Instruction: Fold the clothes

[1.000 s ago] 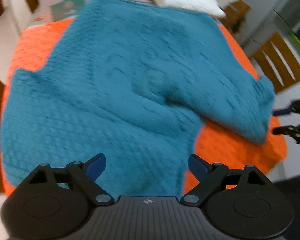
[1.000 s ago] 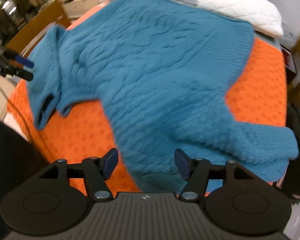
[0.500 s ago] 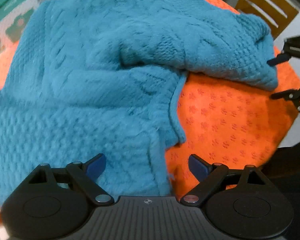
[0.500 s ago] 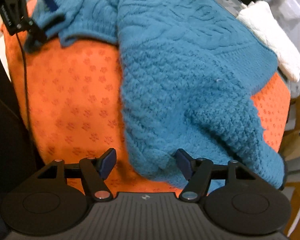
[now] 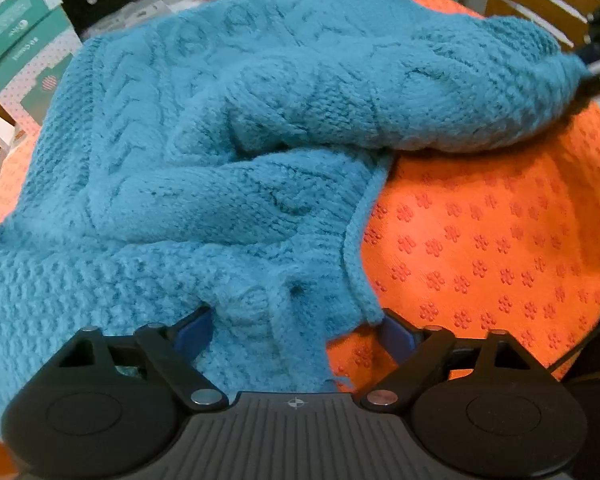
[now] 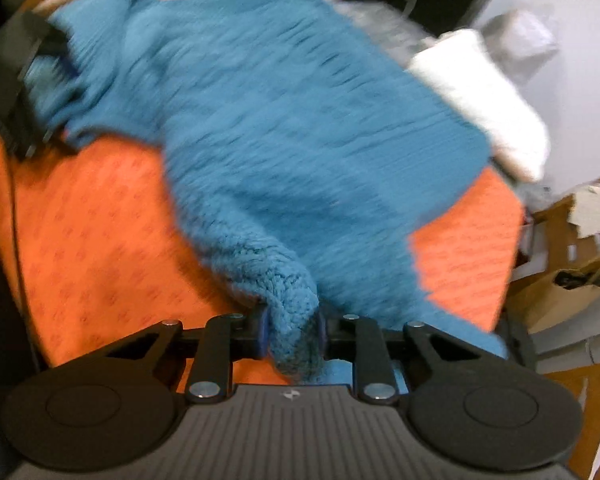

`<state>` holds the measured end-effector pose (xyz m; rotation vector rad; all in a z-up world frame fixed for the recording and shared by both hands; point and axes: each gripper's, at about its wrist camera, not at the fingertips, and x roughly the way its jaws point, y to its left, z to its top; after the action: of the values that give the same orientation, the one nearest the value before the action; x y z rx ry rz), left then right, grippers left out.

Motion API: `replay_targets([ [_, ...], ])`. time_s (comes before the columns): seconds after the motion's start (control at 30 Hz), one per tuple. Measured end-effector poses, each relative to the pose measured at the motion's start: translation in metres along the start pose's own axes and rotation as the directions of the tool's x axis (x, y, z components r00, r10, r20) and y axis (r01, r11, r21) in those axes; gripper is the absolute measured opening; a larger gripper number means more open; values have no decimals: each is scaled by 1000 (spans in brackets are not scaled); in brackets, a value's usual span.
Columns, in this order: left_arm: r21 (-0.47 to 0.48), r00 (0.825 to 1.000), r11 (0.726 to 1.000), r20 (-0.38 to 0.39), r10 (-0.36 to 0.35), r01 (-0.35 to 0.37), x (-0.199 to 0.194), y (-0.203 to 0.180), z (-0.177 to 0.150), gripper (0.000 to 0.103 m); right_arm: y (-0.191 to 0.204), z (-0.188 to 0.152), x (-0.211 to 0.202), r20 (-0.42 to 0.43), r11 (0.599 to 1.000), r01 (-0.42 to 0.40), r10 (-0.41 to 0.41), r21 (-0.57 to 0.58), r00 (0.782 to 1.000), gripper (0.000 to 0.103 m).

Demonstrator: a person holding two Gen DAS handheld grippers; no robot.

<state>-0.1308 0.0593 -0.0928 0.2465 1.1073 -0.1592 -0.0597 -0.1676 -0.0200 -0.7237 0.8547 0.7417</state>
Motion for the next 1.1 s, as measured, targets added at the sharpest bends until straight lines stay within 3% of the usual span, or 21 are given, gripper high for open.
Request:
replay_targets([
  [0.03, -14, 1000, 1000, 11, 2, -2, -3, 3, 0, 63, -7, 3, -5, 19, 1000, 13, -14, 17, 1000, 24],
  [0.07, -29, 1000, 1000, 22, 5, -4, -5, 7, -1, 42, -12, 6, -10, 35, 999, 24, -25, 33, 999, 24],
  [0.1, -43, 999, 999, 33, 7, -6, -8, 10, -1, 28, -18, 8, -15, 49, 998, 31, -33, 50, 998, 23],
  [0.2, -87, 998, 996, 66, 16, -10, -16, 20, -2, 19, -35, 14, -33, 73, 995, 17, -24, 97, 997, 21],
  [0.43, -226, 985, 974, 173, 3, 37, -95, 74, 14, 17, -65, 12, -84, 64, 973, -71, 59, 219, 996, 20],
  [0.6, -347, 985, 934, 172, -29, 88, -149, 121, 3, 16, -55, 0, -103, 2, 961, -149, 153, 235, 988, 19],
  [0.77, -397, 996, 914, 76, -56, 82, -142, 129, -31, 16, -22, -23, -72, -119, 966, -178, 202, 185, 972, 19],
  [0.93, -435, 993, 894, 7, -116, 107, -110, 119, -63, 17, 3, -42, -27, -199, 971, -174, 205, 163, 958, 20],
  [1.03, -468, 990, 875, -5, -143, 124, -100, 117, -70, 22, 6, -45, -18, -209, 969, -194, 223, 151, 952, 27],
  [1.1, -496, 989, 858, 2, -147, 129, -100, 119, -72, 30, 2, -41, -25, -196, 969, -201, 226, 142, 954, 32],
])
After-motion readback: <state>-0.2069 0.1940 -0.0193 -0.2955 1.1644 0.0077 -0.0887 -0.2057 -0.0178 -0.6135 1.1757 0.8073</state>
